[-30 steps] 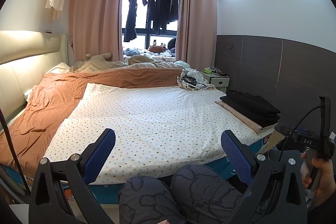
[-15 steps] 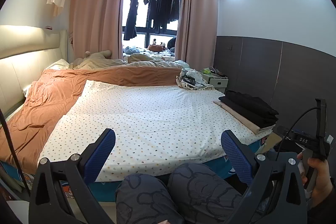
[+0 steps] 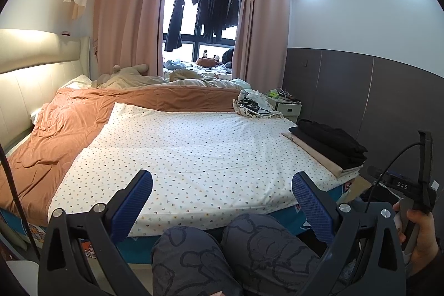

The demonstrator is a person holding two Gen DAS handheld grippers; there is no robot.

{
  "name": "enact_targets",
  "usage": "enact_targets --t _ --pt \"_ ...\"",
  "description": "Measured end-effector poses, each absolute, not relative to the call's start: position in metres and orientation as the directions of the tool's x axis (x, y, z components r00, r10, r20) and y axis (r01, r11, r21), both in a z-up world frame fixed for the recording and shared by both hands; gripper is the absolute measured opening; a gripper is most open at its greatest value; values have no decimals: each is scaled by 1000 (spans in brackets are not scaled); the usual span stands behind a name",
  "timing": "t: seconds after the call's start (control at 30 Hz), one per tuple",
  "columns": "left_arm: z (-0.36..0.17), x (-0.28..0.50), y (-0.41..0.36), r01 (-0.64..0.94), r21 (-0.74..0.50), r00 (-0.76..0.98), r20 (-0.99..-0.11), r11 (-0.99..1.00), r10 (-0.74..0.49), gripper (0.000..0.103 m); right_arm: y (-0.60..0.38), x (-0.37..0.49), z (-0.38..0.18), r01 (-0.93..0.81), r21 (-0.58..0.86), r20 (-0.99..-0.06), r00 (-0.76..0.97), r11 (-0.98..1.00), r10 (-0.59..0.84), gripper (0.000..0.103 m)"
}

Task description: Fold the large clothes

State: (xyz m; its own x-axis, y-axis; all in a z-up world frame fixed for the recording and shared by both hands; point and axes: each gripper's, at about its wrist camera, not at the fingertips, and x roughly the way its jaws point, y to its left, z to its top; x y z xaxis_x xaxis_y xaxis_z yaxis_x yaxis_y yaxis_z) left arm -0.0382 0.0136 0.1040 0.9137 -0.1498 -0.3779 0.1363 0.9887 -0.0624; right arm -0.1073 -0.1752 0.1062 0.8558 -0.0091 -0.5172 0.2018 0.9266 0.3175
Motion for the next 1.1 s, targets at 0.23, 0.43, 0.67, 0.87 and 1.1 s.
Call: enact_targets --t 0.23,0.43,0.67,0.87,1.1 --pt "104 -42 17 133 -71 918 -366 989 -150 103 -179 -107 106 203 319 -517 856 926 -9 103" --pt "104 -41 17 139 -75 917 -366 987 -157 103 -183 -108 105 201 316 -513 859 927 -12 103" --pt "104 -41 16 143 -72 919 -359 987 -160 103 -184 -109 109 206 301 -514 857 931 -24 103" --pt "102 -44 16 139 -77 918 -364 987 -158 103 -184 -110 104 198 293 -521 853 935 -17 103" --pt "103 -48 9 146 -58 917 -368 988 -157 103 -188 -115 104 203 305 -522 853 931 -14 103"
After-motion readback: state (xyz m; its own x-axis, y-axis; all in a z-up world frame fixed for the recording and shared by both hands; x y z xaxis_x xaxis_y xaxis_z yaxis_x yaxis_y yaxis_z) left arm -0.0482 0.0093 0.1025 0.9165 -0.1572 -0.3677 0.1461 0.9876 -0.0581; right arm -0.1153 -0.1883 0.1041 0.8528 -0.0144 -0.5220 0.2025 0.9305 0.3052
